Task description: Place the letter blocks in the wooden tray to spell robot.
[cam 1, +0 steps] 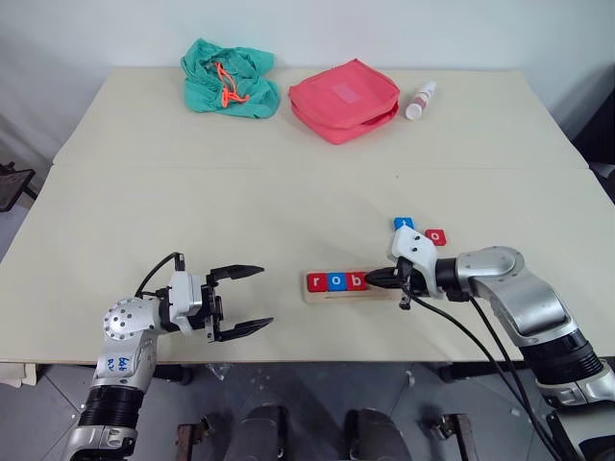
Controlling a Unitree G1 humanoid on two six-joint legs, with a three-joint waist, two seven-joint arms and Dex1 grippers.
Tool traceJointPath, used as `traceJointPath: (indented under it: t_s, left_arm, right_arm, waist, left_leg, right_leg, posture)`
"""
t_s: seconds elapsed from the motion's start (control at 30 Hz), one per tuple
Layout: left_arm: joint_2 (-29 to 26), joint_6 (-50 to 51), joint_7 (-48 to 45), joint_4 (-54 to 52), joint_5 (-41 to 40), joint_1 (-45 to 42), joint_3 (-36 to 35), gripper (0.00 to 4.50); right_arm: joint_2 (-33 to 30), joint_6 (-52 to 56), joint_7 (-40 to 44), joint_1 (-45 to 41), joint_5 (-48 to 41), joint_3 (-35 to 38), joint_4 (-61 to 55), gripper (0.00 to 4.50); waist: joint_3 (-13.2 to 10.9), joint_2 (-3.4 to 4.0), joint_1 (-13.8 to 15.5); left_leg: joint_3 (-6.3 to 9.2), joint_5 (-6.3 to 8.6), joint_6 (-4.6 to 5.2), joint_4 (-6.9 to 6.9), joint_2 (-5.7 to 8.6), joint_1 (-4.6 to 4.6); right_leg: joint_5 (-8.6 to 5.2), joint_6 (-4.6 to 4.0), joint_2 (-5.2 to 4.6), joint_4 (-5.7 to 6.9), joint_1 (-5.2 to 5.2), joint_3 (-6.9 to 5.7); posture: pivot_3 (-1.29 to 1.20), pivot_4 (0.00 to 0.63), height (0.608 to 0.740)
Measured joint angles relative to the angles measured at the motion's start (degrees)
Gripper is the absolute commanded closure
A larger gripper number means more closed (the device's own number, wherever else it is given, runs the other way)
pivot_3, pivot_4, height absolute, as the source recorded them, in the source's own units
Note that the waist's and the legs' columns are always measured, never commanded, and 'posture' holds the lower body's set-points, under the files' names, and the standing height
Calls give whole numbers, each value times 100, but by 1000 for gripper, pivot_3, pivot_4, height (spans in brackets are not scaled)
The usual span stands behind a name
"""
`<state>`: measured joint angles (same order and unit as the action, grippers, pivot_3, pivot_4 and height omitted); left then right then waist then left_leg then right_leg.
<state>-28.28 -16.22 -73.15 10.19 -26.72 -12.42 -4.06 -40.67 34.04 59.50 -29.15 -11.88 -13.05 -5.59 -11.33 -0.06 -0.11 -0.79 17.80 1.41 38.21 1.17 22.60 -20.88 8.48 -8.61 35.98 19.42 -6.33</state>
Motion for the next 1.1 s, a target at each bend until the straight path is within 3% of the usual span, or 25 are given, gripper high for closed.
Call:
traceJointPath:
  t_s: [0.37,0.6,0.7,0.83,1.07,1.1]
  left_arm:
    - [1,-21,0,112,8,-25,2,0]
    - [1,-83,-44,204,9,-78,3,0]
    - [6,-114,-104,260,9,-118,13,0]
    - [13,-128,-161,370,9,-158,19,0]
    - [13,-130,-224,411,8,-192,21,0]
    - [17,-131,-253,417,7,-225,26,0]
  right_arm:
    - [27,23,-49,1,-2,50,19,4462]
    - [-207,206,-369,355,-87,759,-195,4462]
    - [7,-17,-924,836,-171,1487,-212,3936]
    - [92,-211,-1394,1317,-252,2223,-223,2624]
    - [263,-285,-1347,2004,-1010,2992,-243,129]
    - [296,-365,-1386,2206,-1061,3171,-351,31]
  waist:
    - [0,0,9]
    - [0,0,17]
    - [0,0,35]
    - [0,0,28]
    - [0,0,10]
    - [0,0,15]
  left_leg:
    - [0,0,0,0,0,0]
    - [1,0,0,-1,1,1]
    - [1,0,0,-2,3,2]
    - [-2,0,0,-2,1,0]
    - [-11,-1,1,-4,-1,-6]
    - [-9,-1,1,-8,-2,-8]
  right_leg:
    - [0,0,0,0,0,0]
    - [0,0,-1,0,0,-2]
    - [0,0,-3,0,-1,-3]
    - [0,0,-1,1,-1,-2]
    - [0,0,-1,1,-3,2]
    - [0,0,0,1,-3,2]
  posture:
    - [0,150,740]
    - [0,150,740]
    - [0,150,740]
    - [0,150,740]
    - [0,150,740]
    - [0,150,740]
